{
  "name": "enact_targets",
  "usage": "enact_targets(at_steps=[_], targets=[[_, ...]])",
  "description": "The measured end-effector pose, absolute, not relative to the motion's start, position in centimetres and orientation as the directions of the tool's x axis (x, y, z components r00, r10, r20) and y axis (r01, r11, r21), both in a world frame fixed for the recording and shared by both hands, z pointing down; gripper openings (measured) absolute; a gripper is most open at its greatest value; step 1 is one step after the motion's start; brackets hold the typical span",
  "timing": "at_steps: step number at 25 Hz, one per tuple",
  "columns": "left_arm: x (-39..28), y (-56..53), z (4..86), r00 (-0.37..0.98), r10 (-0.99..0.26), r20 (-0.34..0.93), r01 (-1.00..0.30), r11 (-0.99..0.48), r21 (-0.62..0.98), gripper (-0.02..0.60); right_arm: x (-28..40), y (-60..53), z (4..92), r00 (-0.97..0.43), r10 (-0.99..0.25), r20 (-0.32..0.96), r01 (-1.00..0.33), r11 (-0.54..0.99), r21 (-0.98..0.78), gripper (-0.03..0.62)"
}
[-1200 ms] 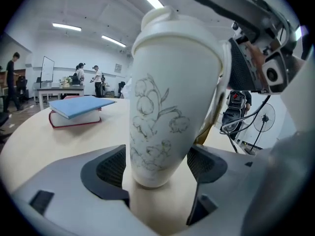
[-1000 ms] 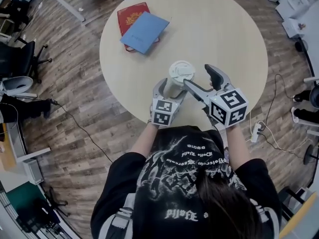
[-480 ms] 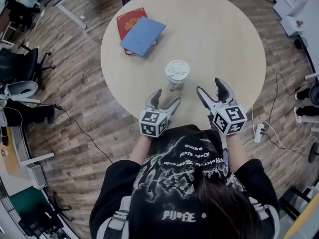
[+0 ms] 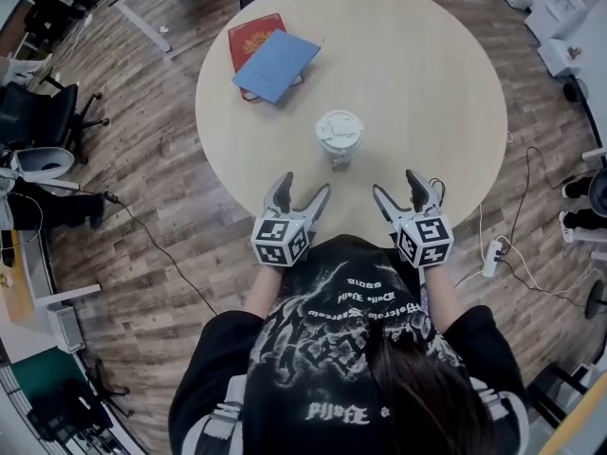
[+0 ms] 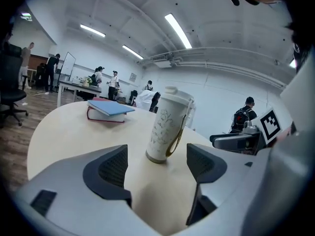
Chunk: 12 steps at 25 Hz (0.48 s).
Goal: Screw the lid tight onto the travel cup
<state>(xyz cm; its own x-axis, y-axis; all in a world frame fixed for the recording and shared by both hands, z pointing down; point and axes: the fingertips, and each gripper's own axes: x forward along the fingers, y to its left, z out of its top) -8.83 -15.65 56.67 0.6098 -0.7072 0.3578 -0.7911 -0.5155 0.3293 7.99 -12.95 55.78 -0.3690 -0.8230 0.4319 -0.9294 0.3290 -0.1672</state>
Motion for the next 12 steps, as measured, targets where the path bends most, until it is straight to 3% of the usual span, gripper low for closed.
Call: enact_targets(at_steps=[3,7,10,12], targets=[[-8.5,-15.5,56.2,0.617,-0.706,0.347,-0.786,-0.535,0.31,0.394,7.7,-13.1,55.2,-0.376,-0.823,0.425,-0.926,0.346,-0.149,0.324],[-7.8,-15.2,55.5,0.642,-0.695,0.324,-0.766,-0.574,0.289,0.359,6.8,-13.0,54.5,-0.395,-0.818,0.417,-0.917,0.38,-0.125,0.231],[-8.1,-15.3,55.4,0.629,-0.71,0.319,-0.778,-0.563,0.28,0.166,6.2,-12.9,54.4,-0.395,-0.819,0.416,-0.914,0.393,-0.096,0.133],[-8.4,-15.4,55.3,0.616,-0.722,0.314,-0.787,-0.549,0.28,0.082,6.0,-12.8,54.3,-0.392,-0.82,0.417,-0.915,0.395,-0.084,0.092]])
